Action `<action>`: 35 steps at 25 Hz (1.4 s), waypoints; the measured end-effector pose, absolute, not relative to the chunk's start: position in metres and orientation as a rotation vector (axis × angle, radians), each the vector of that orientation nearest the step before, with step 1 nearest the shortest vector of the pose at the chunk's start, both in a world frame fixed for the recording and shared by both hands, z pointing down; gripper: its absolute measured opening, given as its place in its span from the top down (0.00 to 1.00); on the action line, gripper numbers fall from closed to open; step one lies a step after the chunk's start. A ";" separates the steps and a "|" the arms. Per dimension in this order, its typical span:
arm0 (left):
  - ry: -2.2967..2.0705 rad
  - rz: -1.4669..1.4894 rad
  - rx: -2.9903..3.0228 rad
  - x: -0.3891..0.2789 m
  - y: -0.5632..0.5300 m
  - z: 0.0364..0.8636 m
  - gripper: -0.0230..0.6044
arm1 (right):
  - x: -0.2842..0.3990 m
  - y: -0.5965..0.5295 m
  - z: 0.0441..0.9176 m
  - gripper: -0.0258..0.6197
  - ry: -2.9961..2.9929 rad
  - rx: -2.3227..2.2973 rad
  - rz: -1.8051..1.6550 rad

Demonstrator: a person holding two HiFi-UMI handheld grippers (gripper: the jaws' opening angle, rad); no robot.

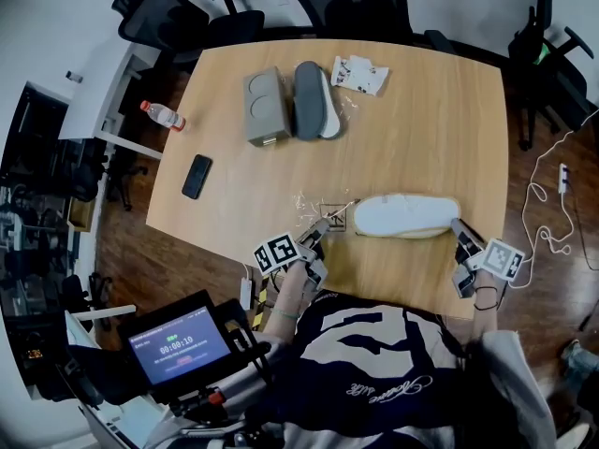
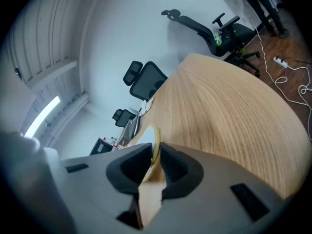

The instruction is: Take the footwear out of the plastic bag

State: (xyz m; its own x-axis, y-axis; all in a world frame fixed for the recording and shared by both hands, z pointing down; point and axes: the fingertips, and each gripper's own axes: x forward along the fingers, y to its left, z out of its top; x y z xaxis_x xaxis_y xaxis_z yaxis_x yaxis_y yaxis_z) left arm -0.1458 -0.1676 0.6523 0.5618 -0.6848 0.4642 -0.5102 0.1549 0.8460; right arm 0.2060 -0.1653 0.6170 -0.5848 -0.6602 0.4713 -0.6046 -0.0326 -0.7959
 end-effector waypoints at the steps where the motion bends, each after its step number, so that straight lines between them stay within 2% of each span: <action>1: -1.093 -0.165 1.505 -0.151 -0.168 0.650 0.81 | 0.210 -0.165 0.614 0.88 2.146 -1.427 -1.706; 18: -1.243 -0.111 1.507 -0.163 -0.171 0.653 0.83 | 0.239 -0.187 0.514 0.89 2.288 -1.684 -1.291; 35: -1.445 0.177 1.660 -0.155 -0.181 0.653 0.83 | 0.200 -0.205 0.416 0.90 2.520 -1.843 -0.828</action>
State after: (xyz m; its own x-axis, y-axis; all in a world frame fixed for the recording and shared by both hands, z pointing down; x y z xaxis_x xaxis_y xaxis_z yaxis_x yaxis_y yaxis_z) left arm -0.1551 -0.1805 0.6527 0.3067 -0.7204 0.6221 -0.8490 0.0884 0.5210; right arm 0.1996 -0.2054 0.4165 -0.3462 -0.8659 0.3609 -0.9113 0.2190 -0.3487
